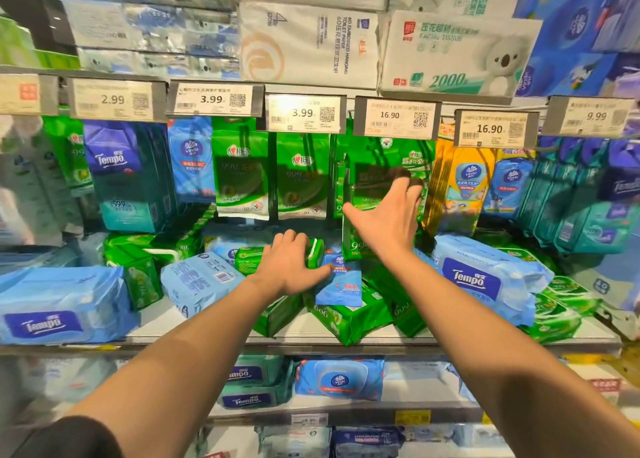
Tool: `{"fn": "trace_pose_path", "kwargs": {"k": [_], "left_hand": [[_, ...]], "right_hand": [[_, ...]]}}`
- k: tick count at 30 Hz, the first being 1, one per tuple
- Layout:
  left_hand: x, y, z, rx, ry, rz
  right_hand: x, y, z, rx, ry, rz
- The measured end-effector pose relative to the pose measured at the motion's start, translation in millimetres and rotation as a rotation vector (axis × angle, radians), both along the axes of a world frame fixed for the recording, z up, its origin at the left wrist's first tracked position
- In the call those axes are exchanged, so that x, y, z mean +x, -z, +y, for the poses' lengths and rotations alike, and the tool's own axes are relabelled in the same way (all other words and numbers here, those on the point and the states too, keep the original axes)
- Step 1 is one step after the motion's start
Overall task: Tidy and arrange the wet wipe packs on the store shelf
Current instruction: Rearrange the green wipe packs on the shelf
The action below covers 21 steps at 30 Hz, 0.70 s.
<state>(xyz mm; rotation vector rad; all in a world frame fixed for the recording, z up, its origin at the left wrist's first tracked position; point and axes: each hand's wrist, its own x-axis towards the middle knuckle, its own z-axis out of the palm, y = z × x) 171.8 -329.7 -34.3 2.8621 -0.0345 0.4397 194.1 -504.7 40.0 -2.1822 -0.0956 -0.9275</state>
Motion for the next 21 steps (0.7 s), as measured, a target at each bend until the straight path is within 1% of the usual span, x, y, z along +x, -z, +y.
{"fn": "trace_pose_path", "kwargs": {"k": [4,7,13,16,21], "left_hand": [[4,2,5,-0.004,-0.062,0.016],[6,4,5,-0.043,-0.112,0.055],[0,7,-2,-0.014,-0.107,0.152],[-6,7,-7,-0.039,-0.091,0.208],[-13,10,-11,-0.046,-0.065,0.229]], "right_hand": [[-21,-4,-7,0.077,-0.059,-0.198],[-40,-13,-15,0.114,-0.108,-0.269],[-71,-16,-34,0.111,-0.131,-0.324],[-81,-16,-38,0.100,-0.127,-0.361],[-79,-20,-32,0.044,-0.105,-0.308]]}}
